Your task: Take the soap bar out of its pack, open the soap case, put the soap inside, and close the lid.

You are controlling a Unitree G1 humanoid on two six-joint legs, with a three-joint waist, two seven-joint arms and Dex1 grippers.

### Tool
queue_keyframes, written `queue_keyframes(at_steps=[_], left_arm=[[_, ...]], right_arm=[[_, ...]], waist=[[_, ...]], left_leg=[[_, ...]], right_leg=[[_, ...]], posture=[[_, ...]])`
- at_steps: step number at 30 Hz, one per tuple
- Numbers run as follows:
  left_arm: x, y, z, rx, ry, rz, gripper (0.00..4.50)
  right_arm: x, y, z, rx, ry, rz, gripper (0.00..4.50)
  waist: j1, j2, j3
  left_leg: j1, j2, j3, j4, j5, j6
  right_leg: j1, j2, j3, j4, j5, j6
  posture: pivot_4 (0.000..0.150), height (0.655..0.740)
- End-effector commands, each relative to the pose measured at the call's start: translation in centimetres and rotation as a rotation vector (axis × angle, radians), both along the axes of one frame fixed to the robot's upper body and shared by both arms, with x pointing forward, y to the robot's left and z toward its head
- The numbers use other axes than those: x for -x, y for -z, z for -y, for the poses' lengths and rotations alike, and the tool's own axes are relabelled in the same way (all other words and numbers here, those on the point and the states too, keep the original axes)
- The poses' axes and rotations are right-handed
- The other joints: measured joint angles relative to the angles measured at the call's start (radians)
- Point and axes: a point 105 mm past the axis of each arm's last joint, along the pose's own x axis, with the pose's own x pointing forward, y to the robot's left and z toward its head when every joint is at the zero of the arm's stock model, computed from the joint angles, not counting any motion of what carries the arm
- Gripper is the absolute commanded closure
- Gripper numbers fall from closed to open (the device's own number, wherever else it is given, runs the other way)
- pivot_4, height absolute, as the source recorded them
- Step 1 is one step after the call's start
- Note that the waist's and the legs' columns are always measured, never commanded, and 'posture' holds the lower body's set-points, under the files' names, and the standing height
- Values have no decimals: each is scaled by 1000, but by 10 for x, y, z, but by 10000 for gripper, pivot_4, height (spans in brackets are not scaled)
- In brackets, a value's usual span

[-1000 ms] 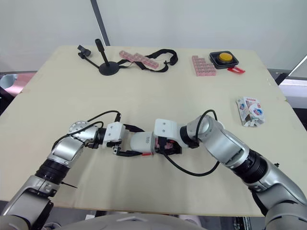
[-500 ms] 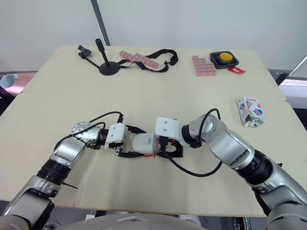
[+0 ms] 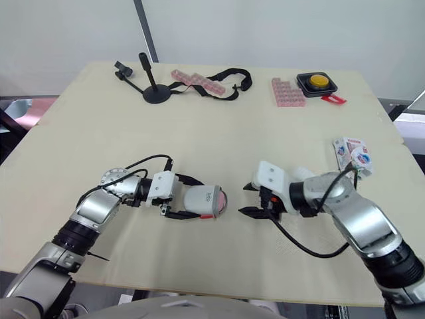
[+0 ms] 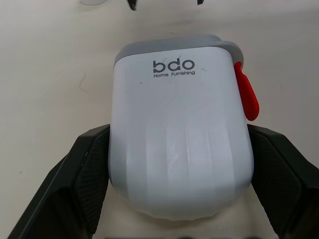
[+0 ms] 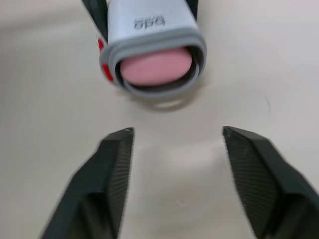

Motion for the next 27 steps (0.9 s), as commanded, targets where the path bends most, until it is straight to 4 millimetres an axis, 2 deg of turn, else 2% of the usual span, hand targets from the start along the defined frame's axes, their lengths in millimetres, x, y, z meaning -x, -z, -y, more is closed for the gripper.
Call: queue_keyframes(at_steps=[1, 6, 14, 27], left_arm=[[-4, -13, 2, 24, 16, 36, 10247], [-9, -16, 1, 22, 17, 42, 10247], [-10, -16, 0, 18, 23, 48, 10247], [-7, -15, 6, 15, 42, 54, 10247]], right_arm=[[-5, -2, -1, -34, -29, 101, 28276], [-8, 15, -7, -26, -75, 161, 44757], [-3, 15, -23, -18, -167, 200, 44757], [-10, 11, -40, -8, -216, 248, 44757]], waist=[[-5, 0, 0], [-12, 0, 0], [-21, 0, 0], [-28, 0, 0]], left_leg=[[0, 0, 0, 0, 0, 0], [0, 0, 0, 0, 0, 0], [0, 0, 0, 0, 0, 0], [0, 0, -1, 0, 0, 0]], right_leg=[[0, 0, 0, 0, 0, 0], [0, 0, 0, -1, 0, 0], [0, 0, -1, 0, 0, 0], [0, 0, -1, 0, 0, 0]], posture=[[1500, 7395], [1500, 7395], [1500, 7395], [1500, 7395]])
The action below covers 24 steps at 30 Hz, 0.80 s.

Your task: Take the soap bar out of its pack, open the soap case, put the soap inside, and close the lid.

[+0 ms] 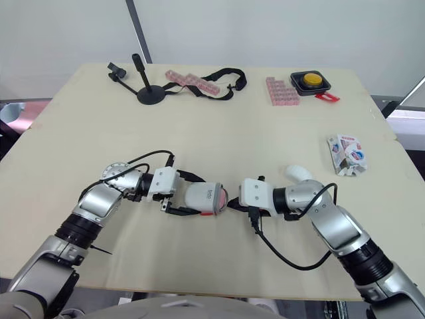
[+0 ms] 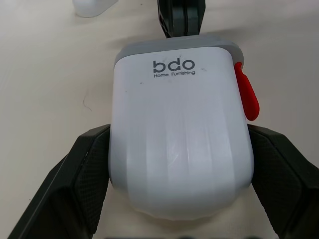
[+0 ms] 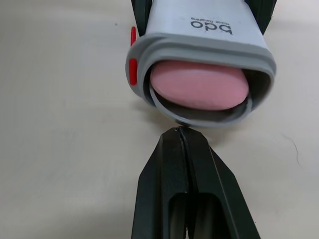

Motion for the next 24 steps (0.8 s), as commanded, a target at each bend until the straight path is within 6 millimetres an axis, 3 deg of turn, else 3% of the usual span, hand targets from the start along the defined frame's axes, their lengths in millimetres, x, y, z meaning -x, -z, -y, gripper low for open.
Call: queue_keyframes(at_steps=[1, 13, 20, 24], left_arm=[[-2, -8, 3, 19, 11, 37, 10247], [-2, -6, 1, 17, 2, 38, 10247], [-6, -8, -2, 22, -18, 59, 10247], [-8, -11, -4, 35, -28, 75, 10247]], right_arm=[[-3, -8, -6, -1, -28, 49, 44757], [-5, -7, -6, 38, -43, 75, 44757], [0, -2, 30, 7, 70, -15, 44757], [2, -9, 55, -77, 175, -97, 44757]], waist=[[-1, 0, 0], [0, 0, 0], [6, 0, 0], [4, 0, 0]], left_leg=[[0, 0, 0, 0, 0, 0], [0, 0, 0, 0, 0, 0], [-1, 0, 0, 0, 0, 0], [0, 0, 0, 0, -1, 1]], right_leg=[[0, 0, 0, 0, 0, 0], [0, 0, 0, 0, 0, 0], [0, 0, 0, -2, 0, 0], [1, -1, 0, -4, 0, 0]], posture=[[1500, 7395], [1500, 7395], [1500, 7395], [1500, 7395]])
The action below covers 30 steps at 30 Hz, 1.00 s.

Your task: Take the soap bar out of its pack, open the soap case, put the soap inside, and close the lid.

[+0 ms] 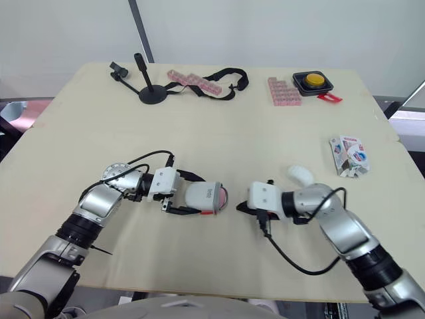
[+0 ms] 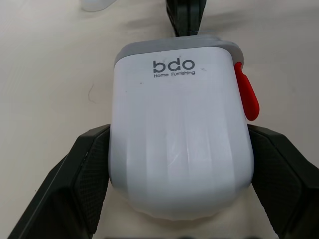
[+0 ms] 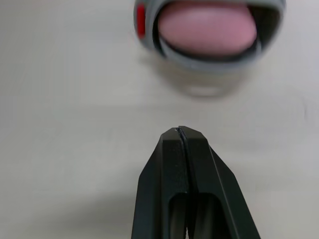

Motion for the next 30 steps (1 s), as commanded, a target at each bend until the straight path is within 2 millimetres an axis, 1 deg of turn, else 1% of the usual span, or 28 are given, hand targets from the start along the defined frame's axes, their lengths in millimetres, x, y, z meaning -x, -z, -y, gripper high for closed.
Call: queue_keyframes(at_steps=[1, 6, 8, 10, 14, 17, 20, 22, 27, 30], left_arm=[[-5, -15, -2, 43, -7, 68, 10247], [-1, -21, 1, 88, -7, 119, 10247], [2, -22, 3, 97, 5, 177, 10247], [6, -26, 8, 130, 8, 223, 10247], [7, -34, 15, 189, -12, 288, 10247], [6, -39, 17, 212, -30, 335, 10247], [6, -43, 18, 233, -39, 387, 10247], [6, -45, 19, 240, -41, 414, 10247], [7, -44, 22, 243, -33, 415, 10247], [7, -46, 25, 253, -25, 401, 10247]], right_arm=[[0, -20, 15, -93, 49, -21, 44757], [13, -30, 25, -216, 72, -141, 44757], [21, -29, 27, -252, 96, -247, 39646], [34, -26, 25, -298, 122, -417, 33956], [45, -20, 20, -344, 212, -650, 20124], [45, -19, 18, -378, 301, -788, 10609], [35, -19, 14, -433, 391, -865, 519], [30, -21, 10, -451, 412, -882, 185], [17, -30, -3, -518, 429, -885, 185], [10, -32, -9, -524, 440, -871, 185]], waist=[[-4, 0, 0], [-6, 0, 0], [-6, 0, 0], [-1, 0, 0], [5, 0, 0], [7, 0, 0], [5, 0, 0], [7, 1, 0], [18, 1, 0], [24, 1, 0]], left_leg=[[0, 0, 0, 0, 0, 0], [0, 0, 0, 0, 0, 0], [1, 0, 0, 0, 0, 0], [0, 0, -1, 0, 0, 0], [1, 0, -2, 0, 0, 0], [2, 0, -2, 0, 0, 0], [2, 0, -1, -1, 0, 0], [3, 0, -1, -1, 0, 0], [2, 0, -1, -1, 0, 0], [2, 0, -1, -1, 0, 0]], right_leg=[[0, 0, 0, 0, 0, 0], [0, 0, 0, -1, 0, 0], [1, 0, 0, -1, 0, 0], [1, 0, 0, -1, 0, 0], [3, 0, -2, -3, 0, 0], [3, 0, -1, -3, 0, 0], [3, 0, -1, -3, 0, 0], [3, 0, -1, -3, 0, 0], [3, 0, -1, -3, 0, 0], [3, 0, -1, -3, 0, 0]], posture=[[1500, 7395], [1500, 7395], [1500, 7395], [1500, 7395], [1500, 7395], [1500, 7395], [1500, 7395], [1500, 7395], [1500, 7395], [1500, 7395]])
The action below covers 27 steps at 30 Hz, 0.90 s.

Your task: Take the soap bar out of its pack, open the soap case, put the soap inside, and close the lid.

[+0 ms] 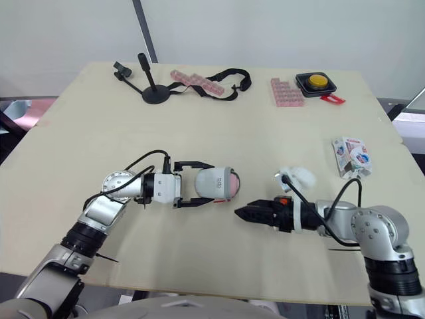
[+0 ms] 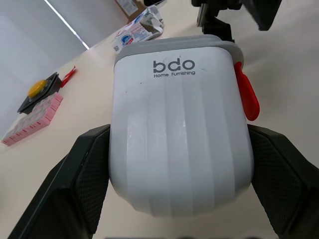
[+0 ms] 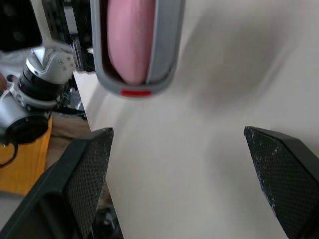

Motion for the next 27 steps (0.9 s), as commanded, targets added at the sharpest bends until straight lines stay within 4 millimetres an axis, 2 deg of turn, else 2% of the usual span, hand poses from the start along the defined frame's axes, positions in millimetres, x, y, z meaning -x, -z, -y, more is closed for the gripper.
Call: queue_keyframes(at_steps=[1, 13, 23, 27], left_arm=[[2, -14, 4, 36, 26, 43, 10247], [12, -6, 7, 10, 76, -13, 10247], [8, -4, 2, -2, 65, -18, 10247], [8, -6, 5, 4, 70, -18, 10247]], right_arm=[[-6, -9, -3, -13, 22, 31, 185], [-11, -17, -22, -38, -15, 38, 185], [-1, -18, -13, -26, -64, 3, 185], [-2, -22, -20, -60, -74, 5, 185]], waist=[[4, 0, 0], [12, 0, 0], [20, 1, 0], [20, 1, 0]], left_leg=[[0, 0, 0, 0, 0, 0], [0, 0, 0, 0, 0, -1], [-1, 0, 0, -1, 0, -1], [-1, 0, 0, -1, 0, -1]], right_leg=[[0, 0, 0, 0, 0, 0], [-1, 0, 0, 0, 0, 0], [-1, 0, 0, 0, 0, 0], [-1, 0, 0, 0, 0, 0]], posture=[[1500, 7395], [1500, 7395], [1500, 7395], [1500, 7395]])
